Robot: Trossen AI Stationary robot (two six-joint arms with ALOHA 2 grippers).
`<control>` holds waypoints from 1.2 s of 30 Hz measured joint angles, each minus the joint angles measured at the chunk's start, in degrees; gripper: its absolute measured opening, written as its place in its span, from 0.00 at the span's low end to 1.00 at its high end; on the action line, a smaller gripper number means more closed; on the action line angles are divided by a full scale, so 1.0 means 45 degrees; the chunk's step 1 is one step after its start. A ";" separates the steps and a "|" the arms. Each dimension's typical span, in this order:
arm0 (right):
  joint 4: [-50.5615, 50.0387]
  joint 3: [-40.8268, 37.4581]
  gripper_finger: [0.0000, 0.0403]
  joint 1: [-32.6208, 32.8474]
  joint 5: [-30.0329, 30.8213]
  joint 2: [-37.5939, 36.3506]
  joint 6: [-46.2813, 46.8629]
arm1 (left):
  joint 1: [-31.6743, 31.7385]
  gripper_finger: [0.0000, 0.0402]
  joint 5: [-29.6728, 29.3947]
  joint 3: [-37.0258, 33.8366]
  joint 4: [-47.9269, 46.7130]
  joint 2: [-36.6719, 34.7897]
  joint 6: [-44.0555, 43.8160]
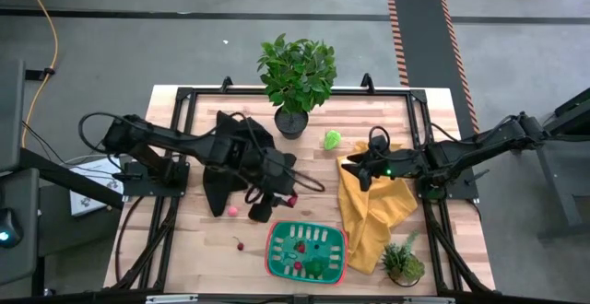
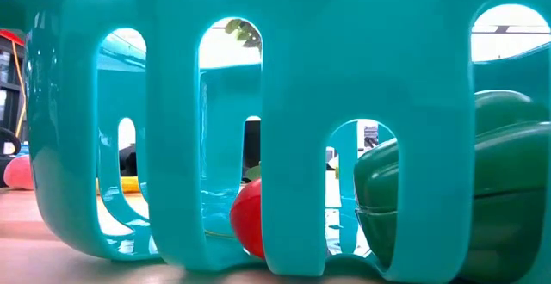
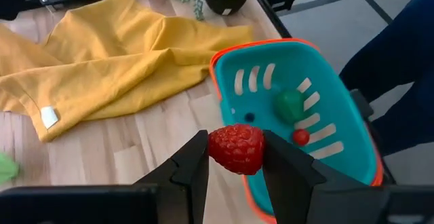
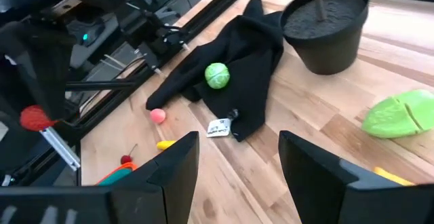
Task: Pick and placing Produce into tupperware
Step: Put the red raspberry into the blue bin
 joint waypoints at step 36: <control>0.0507 0.0005 0.48 0.0005 -0.2438 -0.0029 -0.1337 | -0.2514 0.28 -0.2552 0.0047 0.1726 0.3654 -0.4446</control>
